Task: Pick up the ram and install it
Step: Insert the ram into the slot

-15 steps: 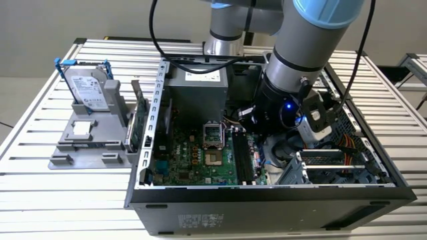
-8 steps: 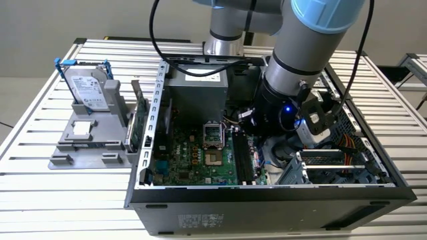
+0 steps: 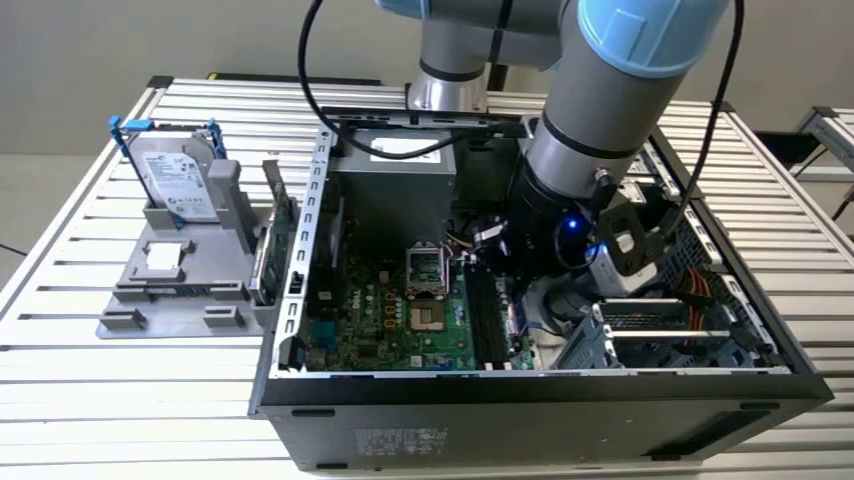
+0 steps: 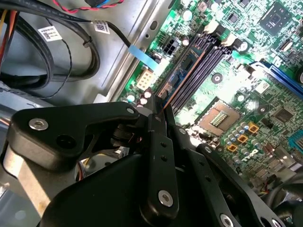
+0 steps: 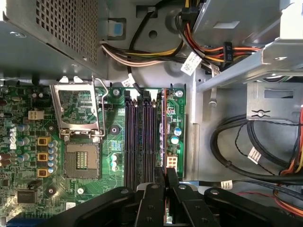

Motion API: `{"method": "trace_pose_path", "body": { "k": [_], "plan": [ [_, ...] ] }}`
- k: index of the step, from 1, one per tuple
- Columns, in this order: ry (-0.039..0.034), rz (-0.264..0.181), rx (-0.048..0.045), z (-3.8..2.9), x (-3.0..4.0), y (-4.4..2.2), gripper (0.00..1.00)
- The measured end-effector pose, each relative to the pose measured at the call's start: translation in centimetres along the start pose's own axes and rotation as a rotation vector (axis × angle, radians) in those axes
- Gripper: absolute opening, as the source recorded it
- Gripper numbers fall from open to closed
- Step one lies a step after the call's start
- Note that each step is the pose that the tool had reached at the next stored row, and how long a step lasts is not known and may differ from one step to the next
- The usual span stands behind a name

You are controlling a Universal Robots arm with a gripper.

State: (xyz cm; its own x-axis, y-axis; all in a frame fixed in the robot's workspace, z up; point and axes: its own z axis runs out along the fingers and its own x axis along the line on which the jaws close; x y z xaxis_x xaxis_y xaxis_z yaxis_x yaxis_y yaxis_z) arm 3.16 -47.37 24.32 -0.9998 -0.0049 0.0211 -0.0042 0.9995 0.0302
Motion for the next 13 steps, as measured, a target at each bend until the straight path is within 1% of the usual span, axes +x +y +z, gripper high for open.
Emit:
{"method": "trace_pose_path", "body": {
  "k": [9, 13],
  "plan": [
    [0.0001, 0.000, 0.0000, 0.70, 0.18, -0.21, 0.00],
    [0.0001, 0.000, 0.0000, 0.91, 0.30, -0.37, 0.00]
  ]
}}
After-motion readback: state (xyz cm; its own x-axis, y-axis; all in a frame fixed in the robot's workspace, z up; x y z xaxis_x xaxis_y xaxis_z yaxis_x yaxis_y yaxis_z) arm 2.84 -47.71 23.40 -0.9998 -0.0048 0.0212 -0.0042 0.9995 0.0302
